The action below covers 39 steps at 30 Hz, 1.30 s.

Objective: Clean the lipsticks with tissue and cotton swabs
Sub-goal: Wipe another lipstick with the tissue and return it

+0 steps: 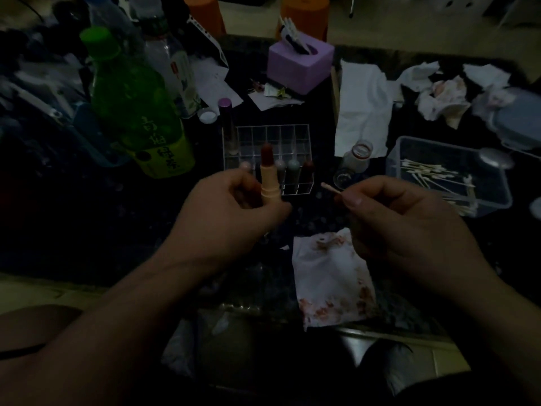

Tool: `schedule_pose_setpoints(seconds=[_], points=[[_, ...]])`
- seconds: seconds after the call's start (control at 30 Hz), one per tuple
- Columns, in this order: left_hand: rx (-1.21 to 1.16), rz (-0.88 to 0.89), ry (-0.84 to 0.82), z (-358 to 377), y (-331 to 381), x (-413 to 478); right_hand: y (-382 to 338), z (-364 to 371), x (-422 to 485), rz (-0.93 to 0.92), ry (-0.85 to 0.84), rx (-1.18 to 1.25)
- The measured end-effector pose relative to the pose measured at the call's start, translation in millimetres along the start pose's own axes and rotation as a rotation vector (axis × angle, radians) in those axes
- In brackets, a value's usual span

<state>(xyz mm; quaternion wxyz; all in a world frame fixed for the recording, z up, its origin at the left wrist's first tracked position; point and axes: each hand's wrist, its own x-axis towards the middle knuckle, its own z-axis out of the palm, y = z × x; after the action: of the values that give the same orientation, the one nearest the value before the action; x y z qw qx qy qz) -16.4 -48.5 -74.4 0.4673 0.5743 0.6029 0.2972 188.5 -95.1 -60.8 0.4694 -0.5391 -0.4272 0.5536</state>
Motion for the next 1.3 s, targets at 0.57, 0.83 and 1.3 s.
schedule_pose_setpoints(seconds=[0.57,0.83,1.3], points=[[-0.761,-0.197,-0.503,5,15,-33,-11,8,-6,0.027,-0.141,0.292],[-0.724,-0.171,-0.474,9,14,-29,-9,6,-8,-0.039,-0.115,0.102],[-0.663,-0.158,-0.422,10,18,-32,-6,4,-7,-0.073,-0.052,0.044]])
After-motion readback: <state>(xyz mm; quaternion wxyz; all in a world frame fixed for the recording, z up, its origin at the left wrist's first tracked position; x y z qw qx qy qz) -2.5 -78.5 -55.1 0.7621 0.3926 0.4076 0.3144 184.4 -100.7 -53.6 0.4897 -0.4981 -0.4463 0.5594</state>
